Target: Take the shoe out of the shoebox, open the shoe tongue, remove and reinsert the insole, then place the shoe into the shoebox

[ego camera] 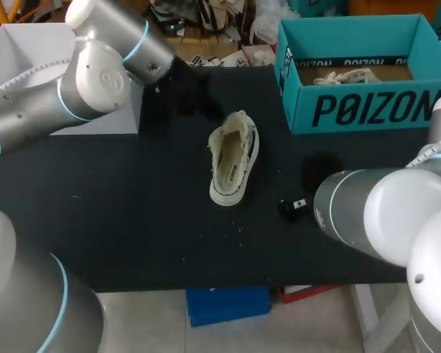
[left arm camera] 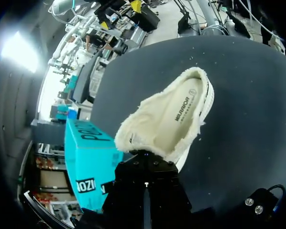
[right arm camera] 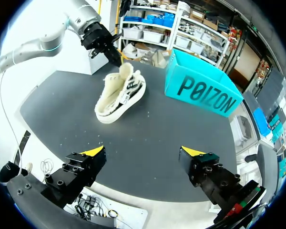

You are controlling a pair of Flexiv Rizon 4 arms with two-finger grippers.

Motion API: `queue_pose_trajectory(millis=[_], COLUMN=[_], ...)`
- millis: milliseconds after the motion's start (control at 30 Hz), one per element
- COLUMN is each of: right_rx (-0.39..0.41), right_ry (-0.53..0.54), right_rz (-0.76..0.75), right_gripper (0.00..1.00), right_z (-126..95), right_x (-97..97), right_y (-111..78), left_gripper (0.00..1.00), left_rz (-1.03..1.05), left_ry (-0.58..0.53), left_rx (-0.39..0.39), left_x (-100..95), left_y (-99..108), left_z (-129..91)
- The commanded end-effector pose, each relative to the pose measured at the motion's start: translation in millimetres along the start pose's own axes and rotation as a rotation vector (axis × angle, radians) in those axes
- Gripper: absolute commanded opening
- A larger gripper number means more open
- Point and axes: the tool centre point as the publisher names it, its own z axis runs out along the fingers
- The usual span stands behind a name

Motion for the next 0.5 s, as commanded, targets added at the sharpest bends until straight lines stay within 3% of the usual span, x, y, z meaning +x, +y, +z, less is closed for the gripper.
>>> queue_pose_trajectory(millis=[33, 200, 333, 500], right_rx=[-0.001, -0.001, -0.001, -0.001], right_ry=[-0.005, -0.005, -0.005, -0.005], right_rz=[0.002, 0.002, 0.002, 0.002], right_gripper=[1.00, 1.00, 1.00, 1.00], right_z=[1, 1, 1, 1], right_x=[3.0, 3.0, 3.0, 3.0], right_y=[-0.1, -0.1, -0.1, -0.1], left_gripper=[0.00, 0.00, 0.00, 0.00], left_rz=[-0.005, 0.008, 0.036, 0.082], left_ry=[-0.038, -0.031, -0.034, -0.041], left_rx=[0.047, 0.111, 0.129, 0.050], left_x=[18.9, 37.1, 43.4, 32.1], left_y=[-10, -33, -46, -45], left_z=[1, 4, -10, -43])
